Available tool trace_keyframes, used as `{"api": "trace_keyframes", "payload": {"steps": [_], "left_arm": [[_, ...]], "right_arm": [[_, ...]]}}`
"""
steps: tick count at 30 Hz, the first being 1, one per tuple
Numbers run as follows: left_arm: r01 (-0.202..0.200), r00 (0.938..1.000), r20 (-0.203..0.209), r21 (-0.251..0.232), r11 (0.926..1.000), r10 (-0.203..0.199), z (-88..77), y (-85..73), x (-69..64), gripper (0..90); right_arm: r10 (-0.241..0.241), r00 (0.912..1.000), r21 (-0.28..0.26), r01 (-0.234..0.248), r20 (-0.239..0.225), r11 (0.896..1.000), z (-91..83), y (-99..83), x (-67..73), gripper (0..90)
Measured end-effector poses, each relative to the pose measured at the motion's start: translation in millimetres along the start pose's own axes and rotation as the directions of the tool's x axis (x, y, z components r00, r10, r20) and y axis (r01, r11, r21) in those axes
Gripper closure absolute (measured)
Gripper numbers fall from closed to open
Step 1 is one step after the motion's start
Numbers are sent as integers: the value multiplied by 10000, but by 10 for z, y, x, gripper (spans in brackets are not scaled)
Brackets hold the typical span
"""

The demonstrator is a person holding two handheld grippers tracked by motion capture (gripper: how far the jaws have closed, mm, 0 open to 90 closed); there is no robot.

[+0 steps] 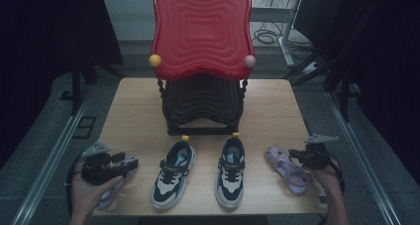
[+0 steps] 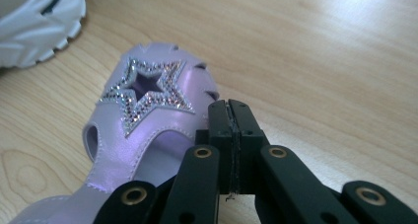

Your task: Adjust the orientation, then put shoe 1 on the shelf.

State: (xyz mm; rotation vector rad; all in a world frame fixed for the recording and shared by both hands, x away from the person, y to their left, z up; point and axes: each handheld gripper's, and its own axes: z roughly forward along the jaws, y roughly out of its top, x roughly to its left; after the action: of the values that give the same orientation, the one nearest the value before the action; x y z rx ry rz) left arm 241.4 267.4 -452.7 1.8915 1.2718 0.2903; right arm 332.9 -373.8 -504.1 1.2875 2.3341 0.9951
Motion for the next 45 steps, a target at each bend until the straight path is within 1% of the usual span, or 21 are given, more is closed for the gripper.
{"api": "trace_keyframes", "payload": {"steps": [2,4,5,9,11,14,18,24,25,31,36,41,45], "left_arm": [[-2,10000,-12,-38,10000,2,-12,-1,3,366],[19,10000,-4,-101,9999,-19,-36,-4,10,366],[20,10000,-10,-126,9999,-20,-46,-6,13,366],[101,9999,-86,-222,9997,-103,-84,-16,39,367],[104,9999,-107,-226,9997,-106,-91,-20,47,367],[110,9999,-107,-206,9997,-112,-87,-25,51,367],[109,9998,-136,-169,9998,-111,-81,-33,59,367],[110,9998,-187,-171,9998,-114,-113,-54,57,367],[111,9997,-196,-181,9998,-114,-118,-54,56,367],[145,9995,-285,-316,9994,-154,-172,-71,62,369],[193,9990,-394,-371,9991,-207,-230,-118,82,369],[350,9977,-566,-397,9986,-372,-291,-188,128,371],[403,9969,-661,-386,9984,-428,-317,-219,155,372]], "right_arm": [[44,9999,-227,-41,121,9997,-46,-2,-2,893],[196,9995,-533,-182,265,9984,-121,-13,3,892],[271,9990,-733,-244,367,9970,-179,-21,12,892],[387,9981,-1293,-322,482,9911,-346,-39,74,892],[373,9985,-1557,-306,401,9873,-417,-38,116,892],[233,9993,-1788,-175,301,9837,-486,-32,197,879],[64,9999,-1856,-45,98,9826,-502,-26,290,859],[-203,9994,-1900,147,-272,9817,-509,-10,397,719],[-225,9994,-1905,168,-275,9815,-516,-8,416,697],[-264,9992,-1920,204,-292,9812,-544,-31,486,629],[-310,9991,-1804,254,-284,9833,-564,-85,557,595],[-188,9995,-1710,145,-236,9852,-590,-154,591,574],[-70,9999,-1702,42,-158,9854,-605,-192,602,564]]}}
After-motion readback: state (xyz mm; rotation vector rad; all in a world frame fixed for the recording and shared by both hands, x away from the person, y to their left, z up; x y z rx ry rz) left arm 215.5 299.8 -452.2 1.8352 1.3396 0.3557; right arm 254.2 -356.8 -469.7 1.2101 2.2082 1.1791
